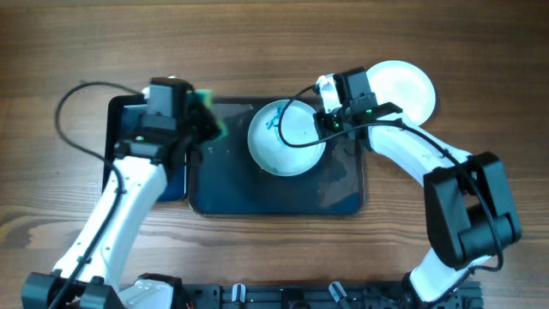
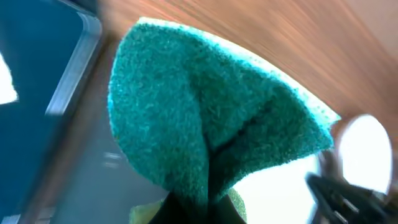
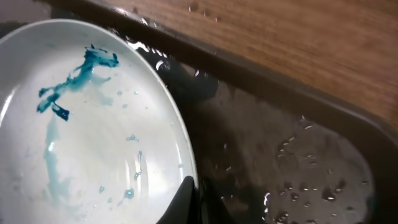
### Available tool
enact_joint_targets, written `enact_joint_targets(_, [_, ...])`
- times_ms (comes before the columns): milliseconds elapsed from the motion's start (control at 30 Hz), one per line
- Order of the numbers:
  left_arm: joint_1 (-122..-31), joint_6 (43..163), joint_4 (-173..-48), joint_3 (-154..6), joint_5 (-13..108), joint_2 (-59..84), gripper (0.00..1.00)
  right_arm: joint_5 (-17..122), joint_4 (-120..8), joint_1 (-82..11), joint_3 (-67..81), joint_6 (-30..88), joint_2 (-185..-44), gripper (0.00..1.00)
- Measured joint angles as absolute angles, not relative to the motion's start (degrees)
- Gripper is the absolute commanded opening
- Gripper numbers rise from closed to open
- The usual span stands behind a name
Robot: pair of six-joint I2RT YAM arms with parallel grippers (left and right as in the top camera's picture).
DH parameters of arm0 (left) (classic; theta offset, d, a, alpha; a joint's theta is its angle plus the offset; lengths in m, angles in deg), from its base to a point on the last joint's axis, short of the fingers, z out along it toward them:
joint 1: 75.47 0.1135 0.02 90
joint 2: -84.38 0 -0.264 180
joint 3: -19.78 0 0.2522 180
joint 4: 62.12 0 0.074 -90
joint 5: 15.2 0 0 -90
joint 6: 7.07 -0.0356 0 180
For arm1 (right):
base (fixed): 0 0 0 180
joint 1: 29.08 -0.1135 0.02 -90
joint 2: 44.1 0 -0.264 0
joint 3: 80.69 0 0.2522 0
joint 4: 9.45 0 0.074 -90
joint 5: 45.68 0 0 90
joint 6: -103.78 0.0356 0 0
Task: Clean dirty plates on tray and stack at the side
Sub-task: 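Hold the plate with the right gripper and scrub it with the left sponge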
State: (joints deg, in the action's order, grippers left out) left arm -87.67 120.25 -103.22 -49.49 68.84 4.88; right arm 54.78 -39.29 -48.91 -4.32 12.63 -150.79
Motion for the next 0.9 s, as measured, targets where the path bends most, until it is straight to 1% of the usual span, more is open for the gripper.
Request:
enact_joint_targets(67, [-91.59, 120.21, -99.22, -49.49, 67.82, 2.67, 0.04, 55.63, -38.92, -48.91, -4.32, 12.65, -153.22, 0.04])
enact_joint_targets(233, [-99.32, 120.1, -88.29, -49.42, 66.94, -9.44, 0.04, 56.75, -39.05, -49.11, -4.13, 12.22, -154.05, 0.04])
enact_joint_targets(333, [-101.75, 120.1, -83.48, -49.42, 66.72, -15.03, 0.04, 55.57, -39.46, -51.52, -3.89, 11.1, -154.05, 0.04])
enact_joint_targets(467, [-101.88, 120.1, -78.82, -49.42, 66.77, -19.97, 0.04, 55.39, -39.18, -54.99, -3.89, 10.71, -154.05, 0.04])
enact_joint_targets(667, [-101.73, 120.1, -78.23, -49.47, 68.69, -22.77, 0.04, 55.46, -39.38, -55.52, -3.89, 10.71, -154.05, 0.04])
enact_joint_targets(833, [-101.88, 120.12, -83.44, -50.54, 78.0, -22.68, 0.04, 55.41, -39.92, -55.76, -3.78, 10.73, -154.05, 0.04])
enact_joint_targets(867, [-102.08, 120.1, -85.8, -50.89, 82.55, -22.27, 0.04, 55.37, -40.03, -55.87, -3.75, 10.73, -154.05, 0.04])
enact_joint_targets(900, [-102.21, 120.07, -86.85, -50.91, 84.45, -21.94, 0.04, 55.37, -40.07, -55.95, -3.69, 10.73, -154.05, 0.04])
